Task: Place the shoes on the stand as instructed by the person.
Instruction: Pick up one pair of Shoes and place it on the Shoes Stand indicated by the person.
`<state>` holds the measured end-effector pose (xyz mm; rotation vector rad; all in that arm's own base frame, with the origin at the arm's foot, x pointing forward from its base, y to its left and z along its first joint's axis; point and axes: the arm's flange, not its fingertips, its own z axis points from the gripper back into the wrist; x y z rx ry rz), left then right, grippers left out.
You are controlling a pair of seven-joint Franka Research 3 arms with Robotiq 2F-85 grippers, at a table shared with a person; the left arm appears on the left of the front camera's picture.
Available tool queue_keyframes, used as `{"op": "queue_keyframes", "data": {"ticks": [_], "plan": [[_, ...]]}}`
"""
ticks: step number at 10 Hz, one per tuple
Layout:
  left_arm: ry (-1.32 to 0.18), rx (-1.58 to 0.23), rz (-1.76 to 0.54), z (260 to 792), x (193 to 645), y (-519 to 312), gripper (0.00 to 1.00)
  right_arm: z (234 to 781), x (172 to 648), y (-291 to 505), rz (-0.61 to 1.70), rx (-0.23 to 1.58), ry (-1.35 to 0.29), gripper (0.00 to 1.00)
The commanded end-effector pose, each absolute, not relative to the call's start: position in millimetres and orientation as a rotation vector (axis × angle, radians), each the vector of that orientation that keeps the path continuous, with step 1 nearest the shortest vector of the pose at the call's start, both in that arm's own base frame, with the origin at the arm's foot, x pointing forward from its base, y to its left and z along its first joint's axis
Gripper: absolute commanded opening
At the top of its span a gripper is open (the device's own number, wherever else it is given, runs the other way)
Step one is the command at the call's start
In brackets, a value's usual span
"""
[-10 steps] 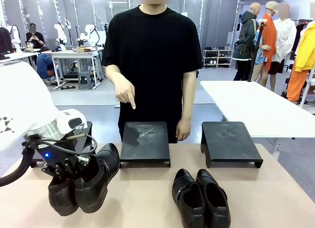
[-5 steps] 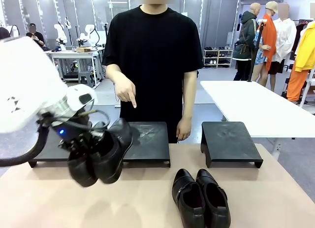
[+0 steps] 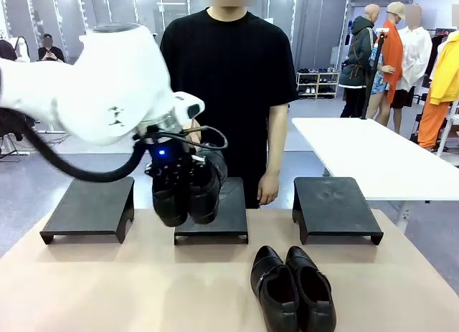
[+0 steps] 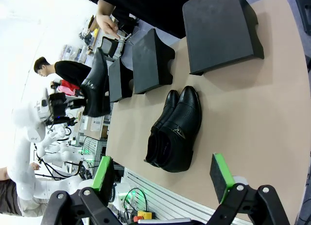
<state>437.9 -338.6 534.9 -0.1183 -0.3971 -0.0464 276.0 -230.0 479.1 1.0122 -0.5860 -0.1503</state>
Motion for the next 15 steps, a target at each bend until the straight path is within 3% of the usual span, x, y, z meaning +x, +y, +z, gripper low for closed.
{"op": "queue_keyframes", "data": {"ticks": [1, 6, 15], "plan": [[-0.424, -0.043, -0.030, 531, 485, -376, 0.07, 481, 276, -230, -0.137, 1.021, -0.602, 1.00], [-0.477, -0.026, -0.058, 485, 546, -400, 0.07, 481, 276, -230, -0.137, 1.021, -0.602, 1.00], [-0.524, 0.052, -0.075, 439, 580, -401, 0.07, 481, 276, -230, -0.137, 1.021, -0.602, 1.00]]}}
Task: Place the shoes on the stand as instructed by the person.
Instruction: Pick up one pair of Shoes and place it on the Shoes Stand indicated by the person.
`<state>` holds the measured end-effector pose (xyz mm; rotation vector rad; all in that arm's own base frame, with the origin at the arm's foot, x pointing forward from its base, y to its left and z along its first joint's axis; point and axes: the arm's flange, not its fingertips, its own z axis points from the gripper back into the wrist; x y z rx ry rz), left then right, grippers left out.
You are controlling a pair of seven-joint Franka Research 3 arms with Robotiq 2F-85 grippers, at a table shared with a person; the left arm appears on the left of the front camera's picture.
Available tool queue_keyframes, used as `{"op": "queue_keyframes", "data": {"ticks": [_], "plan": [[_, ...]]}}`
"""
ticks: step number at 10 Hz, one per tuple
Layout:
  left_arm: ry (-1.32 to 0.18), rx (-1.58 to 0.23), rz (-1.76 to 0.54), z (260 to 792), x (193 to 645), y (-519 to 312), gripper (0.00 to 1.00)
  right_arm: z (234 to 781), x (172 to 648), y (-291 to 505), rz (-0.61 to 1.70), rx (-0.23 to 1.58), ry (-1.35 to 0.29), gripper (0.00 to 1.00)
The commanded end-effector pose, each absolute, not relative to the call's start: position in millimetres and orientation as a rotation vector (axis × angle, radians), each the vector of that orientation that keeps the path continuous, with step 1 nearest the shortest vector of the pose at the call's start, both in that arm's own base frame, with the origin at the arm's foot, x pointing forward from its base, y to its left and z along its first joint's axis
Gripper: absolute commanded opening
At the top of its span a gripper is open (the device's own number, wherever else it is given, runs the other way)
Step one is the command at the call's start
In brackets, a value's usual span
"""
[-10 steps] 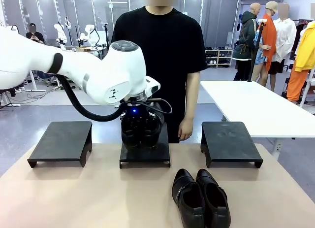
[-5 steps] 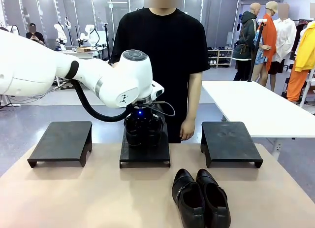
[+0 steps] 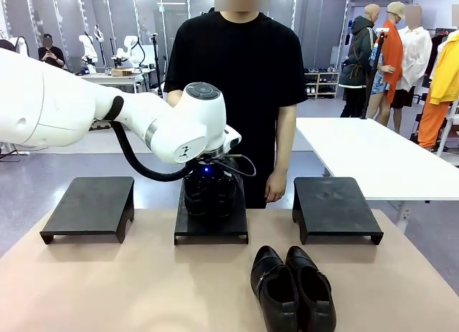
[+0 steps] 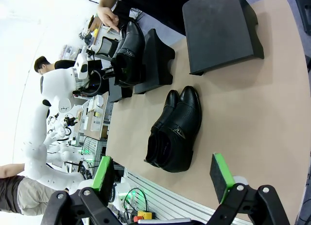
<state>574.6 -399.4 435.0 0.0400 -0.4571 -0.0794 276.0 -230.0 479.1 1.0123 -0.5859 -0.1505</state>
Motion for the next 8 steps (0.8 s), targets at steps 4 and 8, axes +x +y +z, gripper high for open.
{"op": "queue_keyframes", "data": {"ticks": [4, 8], "plan": [[-0.511, 0.028, -0.052, 428, 582, -398, 0.07, 481, 276, -230, -0.137, 1.021, -0.602, 1.00], [-0.501, 0.036, -0.057, 421, 582, -398, 0.19, 481, 276, -230, -0.137, 1.021, -0.602, 1.00]]}}
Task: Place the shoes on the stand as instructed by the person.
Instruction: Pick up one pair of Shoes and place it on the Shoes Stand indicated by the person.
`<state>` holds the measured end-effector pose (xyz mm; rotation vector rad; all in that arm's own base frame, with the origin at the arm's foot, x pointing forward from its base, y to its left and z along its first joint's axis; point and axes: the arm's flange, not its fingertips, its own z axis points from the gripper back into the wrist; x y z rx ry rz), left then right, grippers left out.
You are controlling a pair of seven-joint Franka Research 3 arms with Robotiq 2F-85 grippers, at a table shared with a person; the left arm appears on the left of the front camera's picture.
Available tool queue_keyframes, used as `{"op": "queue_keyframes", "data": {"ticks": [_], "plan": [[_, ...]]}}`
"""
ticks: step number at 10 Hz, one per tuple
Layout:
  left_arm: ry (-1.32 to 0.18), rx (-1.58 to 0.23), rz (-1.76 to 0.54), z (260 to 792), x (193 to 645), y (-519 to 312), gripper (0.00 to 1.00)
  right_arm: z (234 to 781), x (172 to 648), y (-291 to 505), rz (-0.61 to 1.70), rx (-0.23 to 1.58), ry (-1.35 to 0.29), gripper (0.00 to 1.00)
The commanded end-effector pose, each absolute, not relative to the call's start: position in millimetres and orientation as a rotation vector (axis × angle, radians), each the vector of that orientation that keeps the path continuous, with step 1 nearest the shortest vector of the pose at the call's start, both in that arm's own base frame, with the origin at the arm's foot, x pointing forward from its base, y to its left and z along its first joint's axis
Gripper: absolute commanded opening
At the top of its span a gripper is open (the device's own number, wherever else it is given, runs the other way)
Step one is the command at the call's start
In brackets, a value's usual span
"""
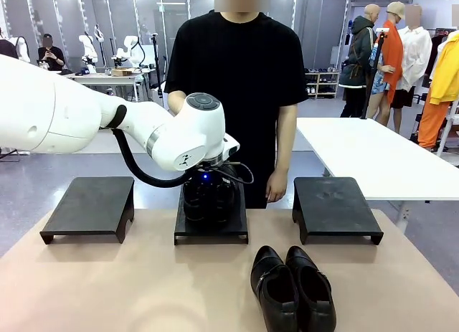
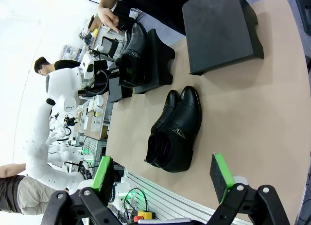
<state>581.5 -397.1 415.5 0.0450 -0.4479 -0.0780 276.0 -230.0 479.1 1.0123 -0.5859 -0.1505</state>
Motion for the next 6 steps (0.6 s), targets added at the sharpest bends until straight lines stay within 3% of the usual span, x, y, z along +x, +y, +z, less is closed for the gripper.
{"op": "queue_keyframes", "data": {"ticks": [1, 2, 3, 4, 5, 6], "plan": [[-0.499, 0.039, -0.052, 420.9, 581.7, -396.9, 0.33, 480.6, 276.0, -230.4, -0.137, 1.021, -0.602, 1.00], [-0.496, 0.038, -0.051, 421.0, 581.8, -396.1, 0.56, 480.6, 276.0, -230.4, -0.137, 1.021, -0.602, 1.00], [-0.493, 0.036, -0.049, 421.0, 581.6, -395.5, 0.51, 480.6, 276.0, -230.4, -0.137, 1.021, -0.602, 1.00], [-0.494, 0.033, -0.047, 421.6, 581.2, -395.8, 0.95, 480.6, 276.0, -230.4, -0.137, 1.021, -0.602, 1.00], [-0.492, 0.032, -0.043, 422.5, 579.6, -394.8, 0.89, 480.6, 276.0, -230.4, -0.137, 1.021, -0.602, 1.00], [-0.491, 0.034, -0.039, 423.6, 578.2, -393.4, 1.00, 480.6, 276.0, -230.4, -0.137, 1.021, -0.602, 1.00]]}}
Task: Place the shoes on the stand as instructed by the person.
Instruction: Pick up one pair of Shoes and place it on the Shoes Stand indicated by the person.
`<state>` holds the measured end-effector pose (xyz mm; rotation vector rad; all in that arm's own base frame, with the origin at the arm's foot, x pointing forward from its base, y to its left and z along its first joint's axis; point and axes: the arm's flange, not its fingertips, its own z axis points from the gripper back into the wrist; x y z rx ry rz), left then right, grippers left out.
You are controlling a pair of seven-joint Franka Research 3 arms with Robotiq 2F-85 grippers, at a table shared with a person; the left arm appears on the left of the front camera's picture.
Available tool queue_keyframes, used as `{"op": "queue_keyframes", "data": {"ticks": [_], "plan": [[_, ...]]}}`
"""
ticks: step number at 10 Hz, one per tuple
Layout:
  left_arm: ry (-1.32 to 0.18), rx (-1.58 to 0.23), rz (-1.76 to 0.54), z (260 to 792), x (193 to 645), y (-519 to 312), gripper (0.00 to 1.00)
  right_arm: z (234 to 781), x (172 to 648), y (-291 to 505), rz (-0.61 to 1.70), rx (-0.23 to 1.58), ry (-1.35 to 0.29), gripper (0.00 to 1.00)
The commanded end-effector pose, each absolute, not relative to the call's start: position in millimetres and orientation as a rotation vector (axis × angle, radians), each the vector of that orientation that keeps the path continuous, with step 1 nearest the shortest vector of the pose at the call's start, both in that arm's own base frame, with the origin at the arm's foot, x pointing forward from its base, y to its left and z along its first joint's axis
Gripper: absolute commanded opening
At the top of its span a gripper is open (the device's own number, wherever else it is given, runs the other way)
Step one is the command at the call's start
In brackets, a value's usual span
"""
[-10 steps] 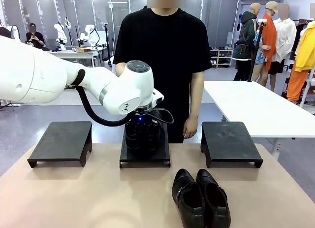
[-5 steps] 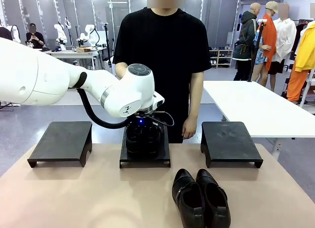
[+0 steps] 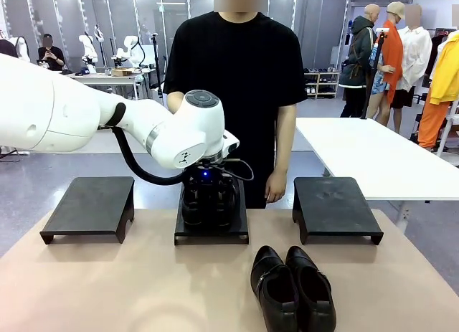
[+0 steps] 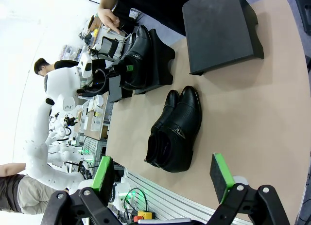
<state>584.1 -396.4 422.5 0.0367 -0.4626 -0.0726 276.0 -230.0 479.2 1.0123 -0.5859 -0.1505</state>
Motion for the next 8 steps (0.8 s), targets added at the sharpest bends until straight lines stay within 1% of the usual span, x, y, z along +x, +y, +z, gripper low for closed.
{"op": "queue_keyframes", "data": {"ticks": [1, 2, 3, 4, 5, 8], "plan": [[-0.487, 0.035, -0.031, 425, 577, -391, 0.91, 481, 276, -230, -0.137, 1.021, -0.602, 1.00], [-0.475, 0.038, -0.023, 426, 575, -390, 1.00, 481, 276, -230, -0.137, 1.021, -0.602, 1.00], [-0.473, 0.029, -0.008, 429, 573, -389, 1.00, 481, 276, -230, -0.137, 1.021, -0.602, 1.00], [-0.441, -0.008, -0.064, 434, 568, -389, 1.00, 481, 276, -230, -0.137, 1.021, -0.602, 1.00], [-0.468, 0.031, -0.051, 427, 584, -395, 1.00, 481, 276, -230, -0.137, 1.021, -0.602, 1.00], [-0.468, 0.031, -0.051, 427, 584, -395, 1.00, 481, 276, -230, -0.137, 1.021, -0.602, 1.00]]}}
